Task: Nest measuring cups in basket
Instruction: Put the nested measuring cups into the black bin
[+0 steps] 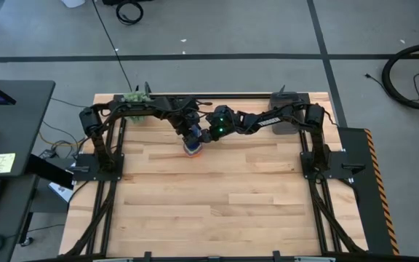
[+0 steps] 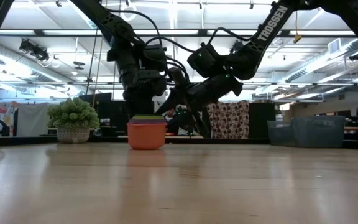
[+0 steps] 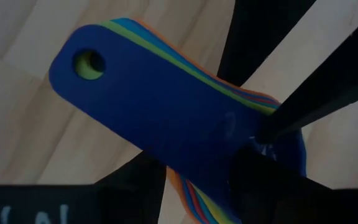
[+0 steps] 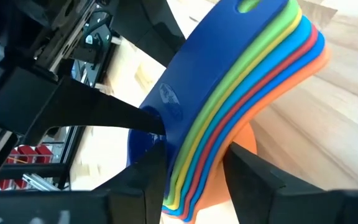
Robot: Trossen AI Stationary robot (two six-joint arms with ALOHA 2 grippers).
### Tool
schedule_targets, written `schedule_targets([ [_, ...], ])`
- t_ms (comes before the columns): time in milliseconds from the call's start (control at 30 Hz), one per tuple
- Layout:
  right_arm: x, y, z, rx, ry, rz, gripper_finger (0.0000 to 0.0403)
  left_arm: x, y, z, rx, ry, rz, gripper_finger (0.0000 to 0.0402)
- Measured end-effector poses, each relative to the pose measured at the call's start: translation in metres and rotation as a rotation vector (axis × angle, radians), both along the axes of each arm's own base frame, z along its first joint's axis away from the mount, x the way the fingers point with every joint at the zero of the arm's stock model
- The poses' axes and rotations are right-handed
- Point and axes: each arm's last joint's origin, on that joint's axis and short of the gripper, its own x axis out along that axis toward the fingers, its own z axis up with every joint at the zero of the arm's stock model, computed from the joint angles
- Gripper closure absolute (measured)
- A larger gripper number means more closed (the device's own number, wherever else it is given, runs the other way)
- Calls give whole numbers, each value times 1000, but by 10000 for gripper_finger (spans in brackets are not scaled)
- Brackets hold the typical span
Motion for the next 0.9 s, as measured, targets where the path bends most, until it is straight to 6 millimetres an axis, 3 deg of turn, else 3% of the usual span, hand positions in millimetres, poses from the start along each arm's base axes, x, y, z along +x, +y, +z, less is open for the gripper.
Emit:
schedule_targets([
  [900, -1, -6, 2, 21, -4, -8, 266, -10, 2, 13, -4, -19, -69, 239],
])
